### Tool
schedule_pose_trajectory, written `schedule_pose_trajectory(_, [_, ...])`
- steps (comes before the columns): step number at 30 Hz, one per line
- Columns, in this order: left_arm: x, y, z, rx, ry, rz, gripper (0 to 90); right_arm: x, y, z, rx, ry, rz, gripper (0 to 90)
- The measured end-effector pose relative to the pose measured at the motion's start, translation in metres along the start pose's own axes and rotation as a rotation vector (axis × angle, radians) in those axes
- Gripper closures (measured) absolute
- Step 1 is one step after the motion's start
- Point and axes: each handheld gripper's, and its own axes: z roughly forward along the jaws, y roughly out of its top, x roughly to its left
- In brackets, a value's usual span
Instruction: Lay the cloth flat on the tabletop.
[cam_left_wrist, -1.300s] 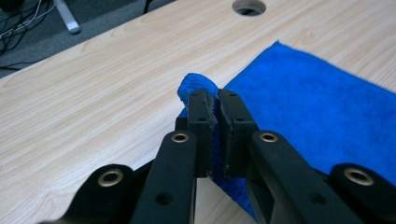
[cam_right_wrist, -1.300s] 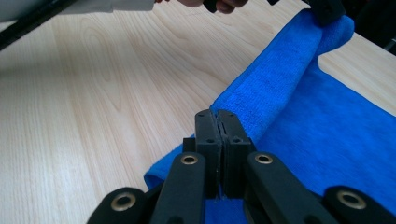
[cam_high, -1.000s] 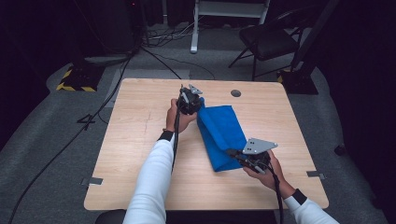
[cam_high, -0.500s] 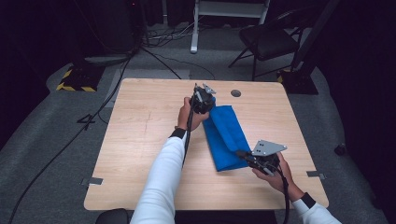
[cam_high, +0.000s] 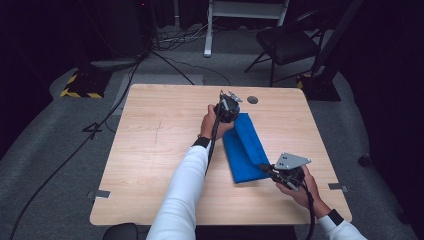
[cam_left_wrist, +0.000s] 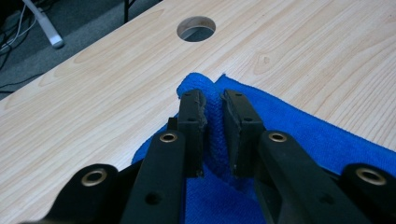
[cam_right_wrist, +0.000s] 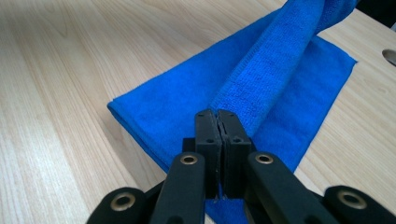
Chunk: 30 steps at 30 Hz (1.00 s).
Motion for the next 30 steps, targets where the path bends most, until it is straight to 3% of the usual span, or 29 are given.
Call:
schedule_pose_trajectory(12, [-0.010, 0.001, 0.019, 0.015, 0.035, -0.020, 73.0, -0.008, -0.013, 0.003, 0.040, -0.006, 0.018, 88.3])
schedule_pose_trajectory(16, [-0.014, 0.002, 0.025, 0.021, 0.049, -0.010, 70.7, -0.009, -0.014, 0.004, 0.066, -0.005, 0.011, 88.2])
schedule_pose_trajectory(21, [-0.015, 0.004, 0.030, 0.013, 0.078, -0.057, 59.4, -0.014, -0.019, 0.005, 0.090, -0.018, 0.018, 87.9])
schedule_pose_trajectory(28, [-0.015, 0.005, 0.027, -0.011, 0.058, -0.056, 54.0, -0.021, -0.027, 0.005, 0.109, -0.033, 0.045, 87.0])
schedule_pose_trajectory(30, [-0.014, 0.006, 0.025, -0.016, 0.069, -0.059, 49.4, -0.022, -0.028, 0.006, 0.114, -0.036, 0.052, 85.4])
